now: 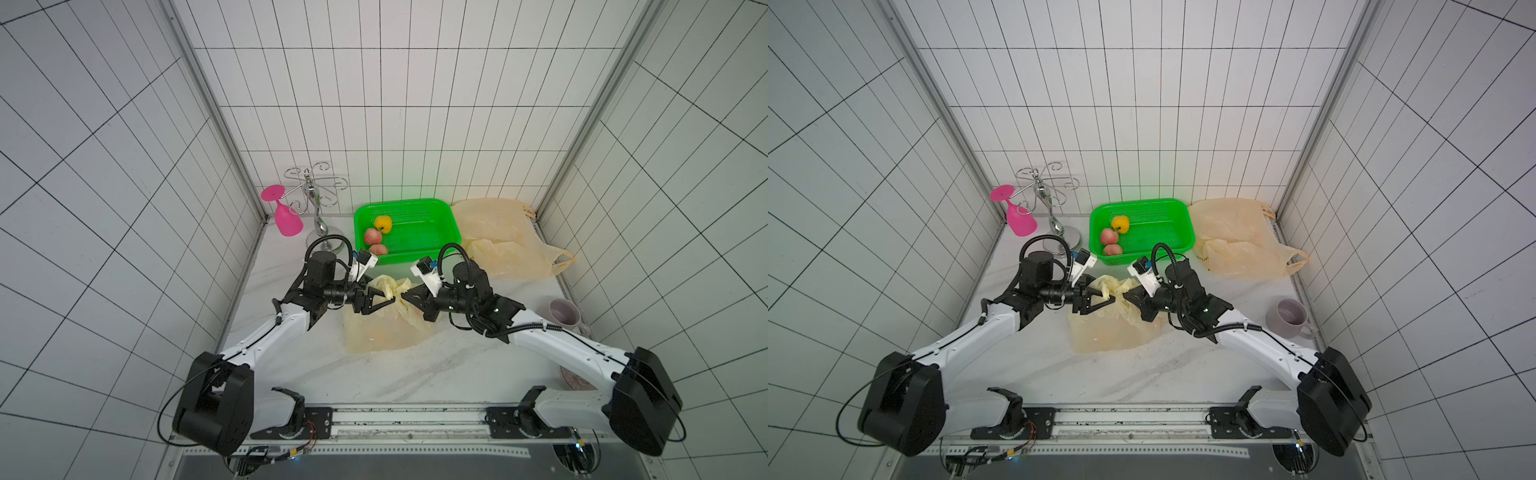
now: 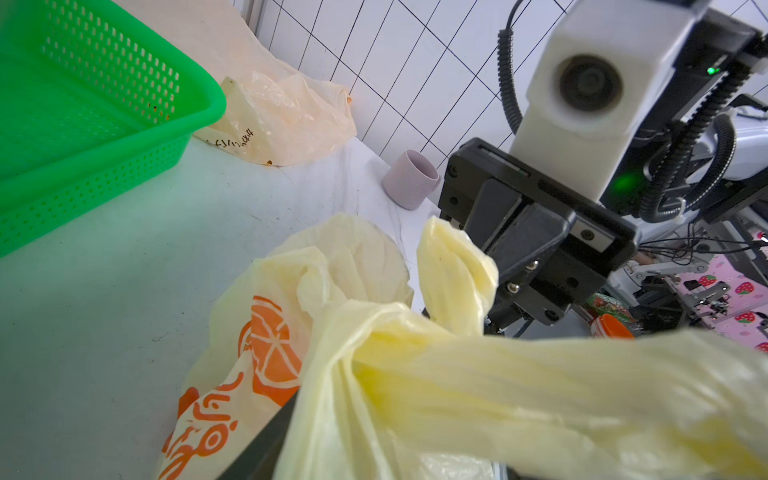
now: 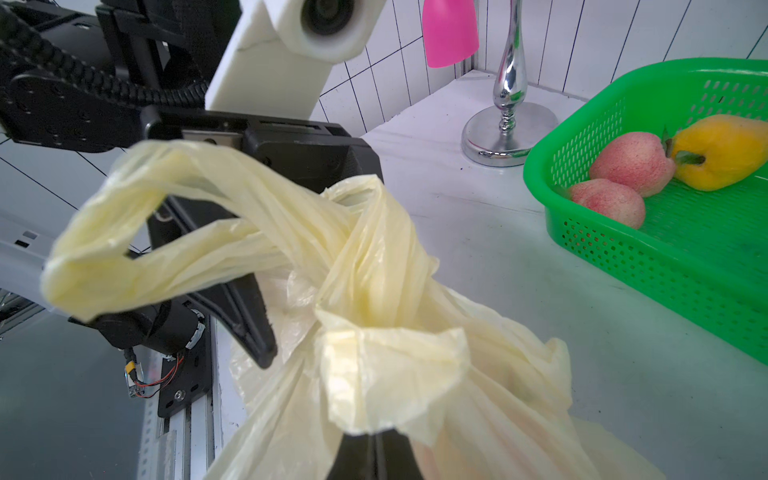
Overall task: Place the peach into a plastic bag & tie a knot
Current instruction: Cross the plastic bag at the center of the board.
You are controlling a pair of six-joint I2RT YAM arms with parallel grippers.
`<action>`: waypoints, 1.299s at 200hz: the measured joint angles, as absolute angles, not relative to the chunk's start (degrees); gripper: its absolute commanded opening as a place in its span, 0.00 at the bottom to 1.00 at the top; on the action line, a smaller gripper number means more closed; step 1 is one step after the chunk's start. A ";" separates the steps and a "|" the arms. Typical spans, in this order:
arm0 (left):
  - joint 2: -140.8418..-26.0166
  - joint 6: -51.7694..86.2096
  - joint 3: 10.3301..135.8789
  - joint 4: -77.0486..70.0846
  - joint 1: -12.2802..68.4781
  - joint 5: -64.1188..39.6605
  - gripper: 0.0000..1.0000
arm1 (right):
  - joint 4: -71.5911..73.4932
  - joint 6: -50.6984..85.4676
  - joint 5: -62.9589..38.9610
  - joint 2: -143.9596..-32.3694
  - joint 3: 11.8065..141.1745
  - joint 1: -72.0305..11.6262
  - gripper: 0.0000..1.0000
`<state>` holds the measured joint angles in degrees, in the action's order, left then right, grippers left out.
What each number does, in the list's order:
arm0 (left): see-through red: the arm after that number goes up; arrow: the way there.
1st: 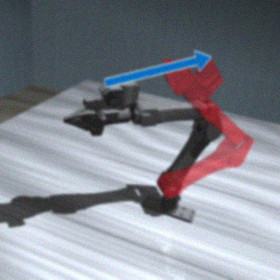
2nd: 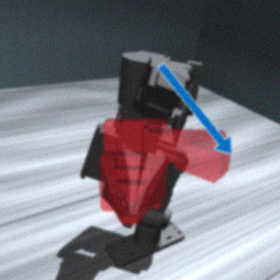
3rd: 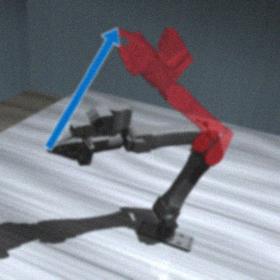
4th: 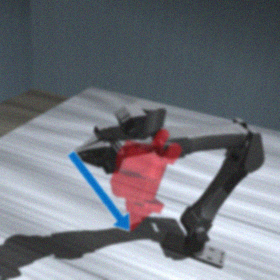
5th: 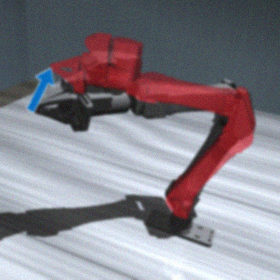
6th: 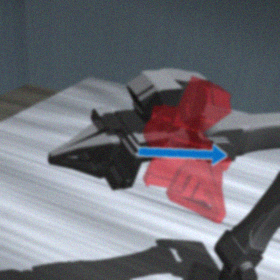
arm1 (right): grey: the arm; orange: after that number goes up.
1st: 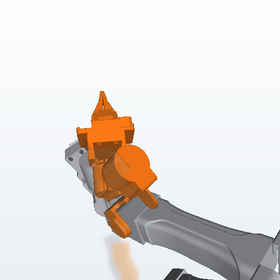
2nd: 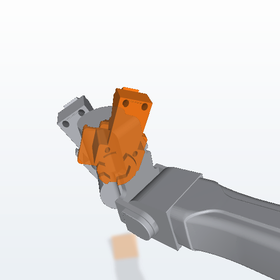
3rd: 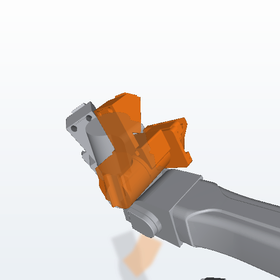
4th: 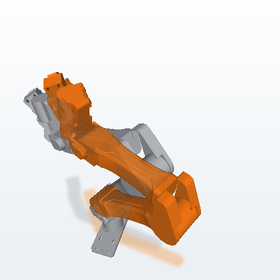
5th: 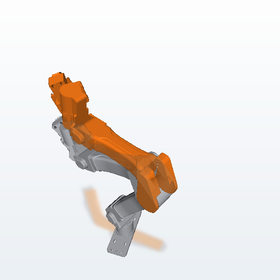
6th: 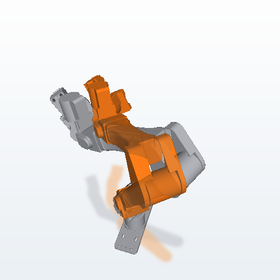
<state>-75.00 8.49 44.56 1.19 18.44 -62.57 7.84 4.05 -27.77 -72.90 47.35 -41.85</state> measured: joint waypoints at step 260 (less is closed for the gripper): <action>-79.61 19.40 47.35 -10.74 19.46 -66.00 0.00 | -2.48 -3.62 -20.75 -64.42 46.78 -44.31 0.35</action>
<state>-79.61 19.40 47.35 -10.74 19.46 -66.00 -2.48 -3.62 -20.75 -64.42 46.78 -44.31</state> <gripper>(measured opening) 0.051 0.315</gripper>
